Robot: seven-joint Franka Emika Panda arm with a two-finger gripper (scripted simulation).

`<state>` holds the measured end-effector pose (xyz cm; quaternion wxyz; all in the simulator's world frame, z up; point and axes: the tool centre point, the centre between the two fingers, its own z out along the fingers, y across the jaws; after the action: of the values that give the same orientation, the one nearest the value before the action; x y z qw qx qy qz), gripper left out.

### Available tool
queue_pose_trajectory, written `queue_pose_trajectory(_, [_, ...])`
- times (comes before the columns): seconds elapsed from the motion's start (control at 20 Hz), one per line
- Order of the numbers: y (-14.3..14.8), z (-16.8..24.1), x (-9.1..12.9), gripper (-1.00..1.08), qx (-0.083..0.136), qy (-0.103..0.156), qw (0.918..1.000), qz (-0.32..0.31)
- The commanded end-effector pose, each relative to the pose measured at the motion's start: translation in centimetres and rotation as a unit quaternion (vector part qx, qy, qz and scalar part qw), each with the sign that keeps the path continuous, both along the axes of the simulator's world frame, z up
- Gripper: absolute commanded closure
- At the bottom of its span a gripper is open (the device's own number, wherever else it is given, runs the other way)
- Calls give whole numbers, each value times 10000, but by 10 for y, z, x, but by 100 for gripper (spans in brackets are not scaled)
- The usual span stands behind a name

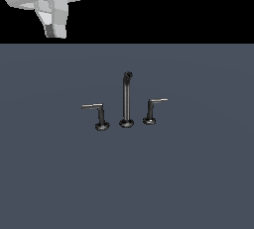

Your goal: Turn on the faucet by rotating a designated handle.

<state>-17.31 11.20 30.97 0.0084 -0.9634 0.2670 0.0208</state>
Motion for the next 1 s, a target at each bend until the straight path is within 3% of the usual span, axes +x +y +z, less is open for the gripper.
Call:
queue_pose_trajectory(0.0, [7, -13, 10, 108, -3, -8, 9996, -269])
queue_pose_trajectory(0.45, [25, -58, 45, 108, -24, -29, 9933, -1153])
queue_pose_trajectory(0.95, [36, -103, 84, 108, -56, -51, 9791, -2034])
